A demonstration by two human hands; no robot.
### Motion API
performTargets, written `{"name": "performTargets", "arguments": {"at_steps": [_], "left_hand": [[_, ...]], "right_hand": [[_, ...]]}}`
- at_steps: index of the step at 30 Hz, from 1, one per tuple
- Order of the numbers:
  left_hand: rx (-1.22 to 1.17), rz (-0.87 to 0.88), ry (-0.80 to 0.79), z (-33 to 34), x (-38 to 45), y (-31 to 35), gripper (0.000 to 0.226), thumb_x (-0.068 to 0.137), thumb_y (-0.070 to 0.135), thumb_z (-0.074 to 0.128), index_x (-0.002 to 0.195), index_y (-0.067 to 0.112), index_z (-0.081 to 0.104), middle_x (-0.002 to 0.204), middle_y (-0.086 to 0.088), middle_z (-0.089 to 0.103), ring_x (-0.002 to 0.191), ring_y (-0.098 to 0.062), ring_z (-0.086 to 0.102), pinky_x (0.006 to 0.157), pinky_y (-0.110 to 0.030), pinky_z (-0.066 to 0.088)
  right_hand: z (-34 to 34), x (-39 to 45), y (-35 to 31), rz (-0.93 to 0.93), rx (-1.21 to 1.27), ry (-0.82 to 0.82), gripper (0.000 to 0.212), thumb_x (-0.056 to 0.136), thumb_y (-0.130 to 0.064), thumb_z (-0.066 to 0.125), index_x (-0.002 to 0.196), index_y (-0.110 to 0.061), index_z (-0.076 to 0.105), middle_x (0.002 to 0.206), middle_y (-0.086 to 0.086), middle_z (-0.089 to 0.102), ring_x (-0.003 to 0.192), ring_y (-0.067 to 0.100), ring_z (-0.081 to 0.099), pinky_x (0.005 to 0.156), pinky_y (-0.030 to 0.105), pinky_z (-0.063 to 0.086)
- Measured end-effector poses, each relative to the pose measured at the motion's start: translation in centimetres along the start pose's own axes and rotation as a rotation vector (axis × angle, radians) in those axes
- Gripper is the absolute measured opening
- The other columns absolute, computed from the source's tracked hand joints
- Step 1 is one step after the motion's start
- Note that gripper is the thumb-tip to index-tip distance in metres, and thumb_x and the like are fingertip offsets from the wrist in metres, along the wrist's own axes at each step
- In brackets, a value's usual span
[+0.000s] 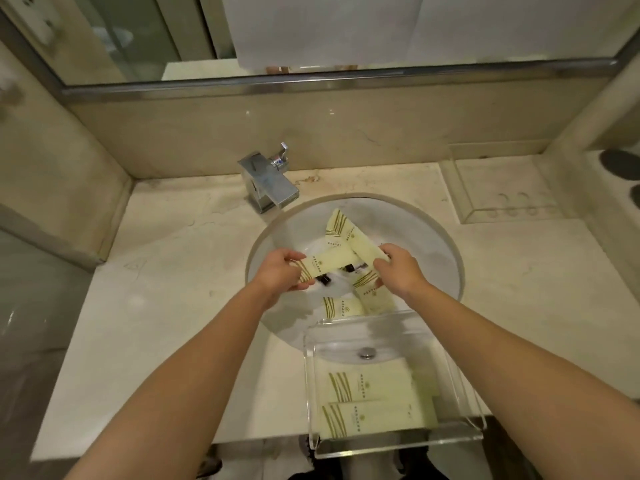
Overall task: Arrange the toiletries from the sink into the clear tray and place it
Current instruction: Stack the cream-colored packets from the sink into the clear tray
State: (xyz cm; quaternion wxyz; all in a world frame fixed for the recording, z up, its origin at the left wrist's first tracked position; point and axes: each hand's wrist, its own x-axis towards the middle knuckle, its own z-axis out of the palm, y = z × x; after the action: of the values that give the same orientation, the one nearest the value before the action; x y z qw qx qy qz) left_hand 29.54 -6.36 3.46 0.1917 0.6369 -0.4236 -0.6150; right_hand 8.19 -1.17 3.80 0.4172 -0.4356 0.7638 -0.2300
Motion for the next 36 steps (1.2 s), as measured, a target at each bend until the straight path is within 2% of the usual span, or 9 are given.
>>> {"name": "performTargets", "arguments": {"at_steps": [6,9,12,16,22,25,28,31,36], "left_hand": [[-0.001,0.011,-0.062,0.0,-3.0,0.1,0.020,0.087,-0.010,0.056,0.094,0.007,0.060,0.102,-0.016,0.064,0.085,-0.024,0.068,0.065,-0.027,0.061],[0.098,0.046,-0.072,0.3,-4.1,-0.6,0.010,0.084,-0.002,0.066,0.089,0.007,0.064,0.098,-0.014,0.070,0.089,-0.023,0.067,0.076,-0.031,0.057],[0.105,0.030,-0.103,1.1,-5.7,-1.3,0.012,0.083,-0.002,0.068,0.082,0.009,0.063,0.090,-0.010,0.069,0.083,-0.022,0.063,0.069,-0.028,0.051],[0.079,-0.029,-0.145,1.9,-7.8,-2.5,0.016,0.085,-0.003,0.066,0.078,0.010,0.061,0.086,-0.012,0.068,0.065,-0.017,0.057,0.054,-0.022,0.049],[0.106,-0.082,-0.153,2.6,-10.8,-5.4,0.011,0.087,-0.008,0.060,0.087,0.003,0.062,0.092,-0.014,0.066,0.062,-0.017,0.060,0.060,-0.024,0.058],[0.150,-0.095,-0.148,3.2,-12.1,-6.9,0.012,0.088,-0.009,0.057,0.089,0.002,0.062,0.098,-0.018,0.066,0.073,-0.021,0.065,0.075,-0.032,0.061],[0.225,-0.084,-0.121,3.9,-13.3,-8.4,0.018,0.087,-0.012,0.055,0.091,0.003,0.064,0.098,-0.018,0.060,0.069,-0.021,0.065,0.077,-0.033,0.061],[0.321,-0.043,-0.100,4.7,-14.3,-9.4,0.022,0.086,-0.014,0.052,0.089,0.005,0.064,0.097,-0.015,0.055,0.063,-0.020,0.064,0.073,-0.032,0.061],[0.542,0.006,-0.103,5.6,-15.1,-10.4,0.032,0.083,-0.016,0.052,0.081,0.014,0.064,0.107,-0.013,0.055,0.081,-0.028,0.065,0.071,-0.031,0.060]], "right_hand": [[-1.7,-3.0,0.1,-0.022,0.121,0.090,0.013,0.088,-0.009,0.052,0.098,-0.016,0.056,0.091,0.000,0.062,0.061,0.016,0.063,0.055,0.026,0.045],[-2.4,-4.1,0.8,-0.031,0.128,0.096,0.015,0.087,-0.008,0.054,0.100,-0.014,0.060,0.098,0.002,0.062,0.076,0.016,0.060,0.054,0.022,0.041],[-3.0,-5.1,1.9,-0.052,0.080,0.075,0.013,0.088,-0.010,0.055,0.096,-0.016,0.062,0.099,0.000,0.060,0.087,0.018,0.055,0.060,0.025,0.041],[-3.5,-6.4,3.8,-0.070,0.087,-0.002,0.014,0.086,-0.009,0.055,0.091,-0.020,0.064,0.095,-0.001,0.063,0.085,0.016,0.058,0.070,0.028,0.044],[-4.2,-9.0,6.8,-0.067,0.146,-0.139,0.018,0.086,-0.007,0.056,0.083,-0.022,0.066,0.092,0.001,0.066,0.081,0.016,0.060,0.071,0.028,0.047],[-4.7,-10.4,7.9,-0.051,0.126,-0.209,0.015,0.087,-0.005,0.054,0.088,-0.015,0.065,0.089,0.004,0.066,0.067,0.016,0.063,0.057,0.020,0.047],[-4.8,-11.6,9.1,-0.055,0.089,-0.254,0.013,0.088,-0.005,0.053,0.089,-0.013,0.063,0.088,0.009,0.067,0.062,0.014,0.064,0.052,0.017,0.044],[-4.6,-12.6,10.1,-0.058,0.056,-0.279,0.012,0.087,-0.008,0.054,0.092,-0.012,0.064,0.090,0.007,0.066,0.072,0.014,0.063,0.060,0.022,0.045],[-3.9,-13.3,10.6,-0.090,0.003,-0.308,0.011,0.087,-0.011,0.057,0.092,-0.014,0.067,0.095,-0.002,0.065,0.088,0.014,0.060,0.070,0.025,0.046]]}}
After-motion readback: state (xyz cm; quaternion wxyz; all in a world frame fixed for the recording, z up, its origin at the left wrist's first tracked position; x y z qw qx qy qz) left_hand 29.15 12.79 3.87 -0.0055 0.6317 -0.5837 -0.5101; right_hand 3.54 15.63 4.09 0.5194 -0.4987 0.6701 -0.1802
